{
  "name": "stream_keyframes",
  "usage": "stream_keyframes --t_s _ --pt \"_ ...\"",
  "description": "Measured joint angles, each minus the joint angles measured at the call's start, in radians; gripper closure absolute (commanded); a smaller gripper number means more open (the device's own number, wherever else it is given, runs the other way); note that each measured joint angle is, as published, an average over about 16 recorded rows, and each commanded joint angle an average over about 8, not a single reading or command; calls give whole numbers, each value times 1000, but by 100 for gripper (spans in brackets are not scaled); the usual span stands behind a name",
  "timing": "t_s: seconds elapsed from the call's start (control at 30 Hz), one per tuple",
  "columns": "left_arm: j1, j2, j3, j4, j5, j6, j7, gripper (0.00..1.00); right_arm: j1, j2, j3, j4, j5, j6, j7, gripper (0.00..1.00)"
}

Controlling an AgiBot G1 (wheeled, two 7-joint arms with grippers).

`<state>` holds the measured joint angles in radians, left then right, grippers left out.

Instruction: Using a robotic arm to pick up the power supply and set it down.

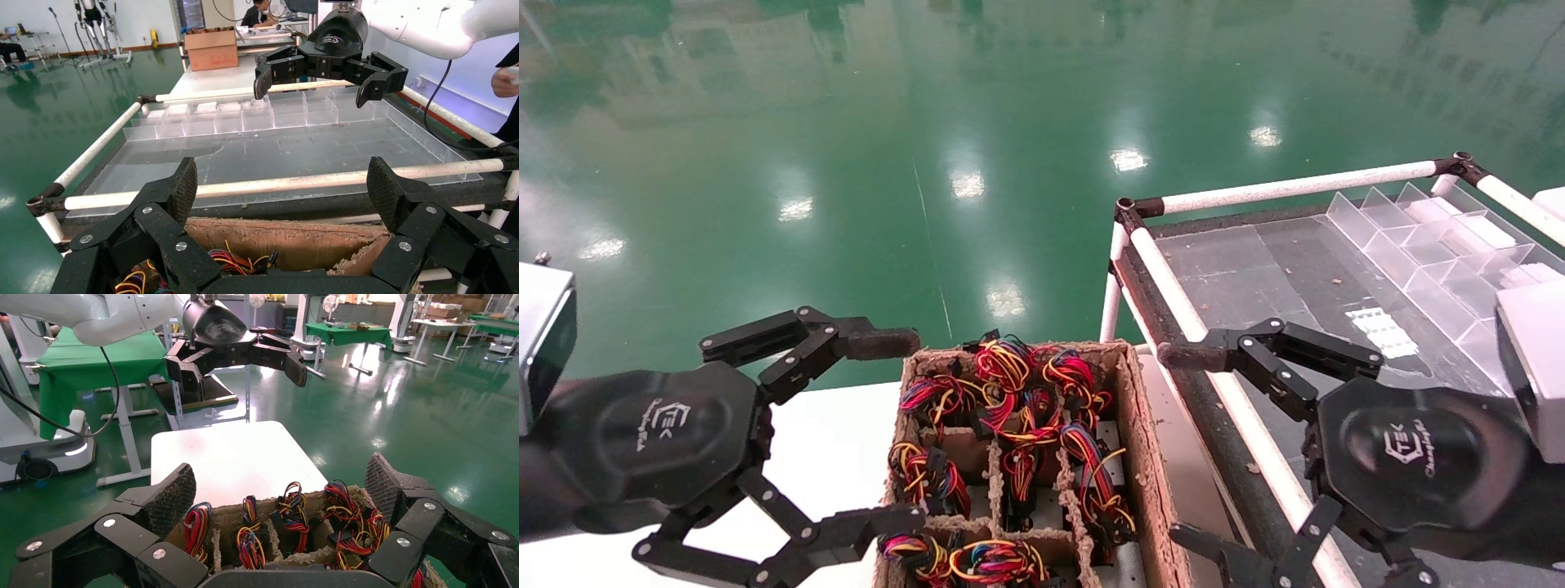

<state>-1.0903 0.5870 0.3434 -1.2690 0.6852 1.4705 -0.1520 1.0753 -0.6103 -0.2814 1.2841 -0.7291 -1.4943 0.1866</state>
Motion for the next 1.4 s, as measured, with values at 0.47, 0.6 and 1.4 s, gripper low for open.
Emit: stream_keyframes --t_s 0.47,0.6,1.4 --pt "0 0 0 0 0 0 0 100 0 0 0 0 0 0 0 0" --pt "0 0 0 0 0 0 0 100 0 0 0 0 0 0 0 0" --pt "0 0 0 0 0 0 0 100 0 0 0 0 0 0 0 0"
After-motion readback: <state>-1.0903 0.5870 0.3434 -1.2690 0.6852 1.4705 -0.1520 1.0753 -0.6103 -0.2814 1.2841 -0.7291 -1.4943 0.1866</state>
